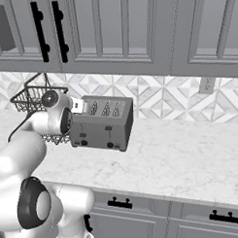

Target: Start the toaster. Once the lever pops up, take the bread to the plate on the dining counter.

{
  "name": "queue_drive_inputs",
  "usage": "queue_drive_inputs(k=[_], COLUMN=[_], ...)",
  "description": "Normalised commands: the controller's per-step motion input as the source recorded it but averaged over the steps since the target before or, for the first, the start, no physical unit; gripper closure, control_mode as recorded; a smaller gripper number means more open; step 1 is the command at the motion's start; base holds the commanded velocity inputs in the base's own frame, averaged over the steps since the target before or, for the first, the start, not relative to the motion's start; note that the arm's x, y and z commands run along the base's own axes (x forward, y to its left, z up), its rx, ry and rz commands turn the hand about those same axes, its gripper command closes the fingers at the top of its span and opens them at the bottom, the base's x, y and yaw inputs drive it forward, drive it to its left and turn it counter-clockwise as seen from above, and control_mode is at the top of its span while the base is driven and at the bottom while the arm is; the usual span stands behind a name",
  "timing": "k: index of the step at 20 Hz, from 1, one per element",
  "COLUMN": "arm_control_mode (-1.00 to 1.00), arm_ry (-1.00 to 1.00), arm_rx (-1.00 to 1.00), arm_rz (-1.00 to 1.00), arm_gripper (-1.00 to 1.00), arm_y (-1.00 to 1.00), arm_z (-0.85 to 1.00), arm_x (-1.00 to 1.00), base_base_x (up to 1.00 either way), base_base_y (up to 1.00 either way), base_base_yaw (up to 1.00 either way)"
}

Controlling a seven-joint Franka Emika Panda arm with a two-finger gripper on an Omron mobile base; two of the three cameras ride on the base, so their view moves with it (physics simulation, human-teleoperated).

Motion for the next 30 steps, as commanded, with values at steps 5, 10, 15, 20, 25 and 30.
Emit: queue_drive_inputs(k=[5, 10, 15, 20, 25, 30], arm_control_mode=[-1.00, -1.00, -1.00, -1.00, -1.00, -1.00], arm_ry=[0.00, 0.00, 0.00, 0.00, 0.00, 0.00], arm_rx=[0.00, 0.00, 0.00, 0.00, 0.00, 0.00], arm_rz=[0.00, 0.00, 0.00, 0.00, 0.00, 0.00], arm_gripper=[-1.00, -1.00, -1.00, -1.00, -1.00, -1.00], arm_y=[0.00, 0.05, 0.07, 0.13, 0.04, -0.01], arm_z=[-0.20, -0.13, -0.11, -0.10, -0.12, -0.05], arm_x=[0.23, 0.35, 0.29, 0.25, 0.06, 0.00], base_base_x=[0.00, 0.00, 0.00, 0.00, 0.00, 0.00], base_base_y=[0.00, 0.00, 0.00, 0.00, 0.00, 0.00], base_base_yaw=[0.00, 0.00, 0.00, 0.00, 0.00, 0.00])
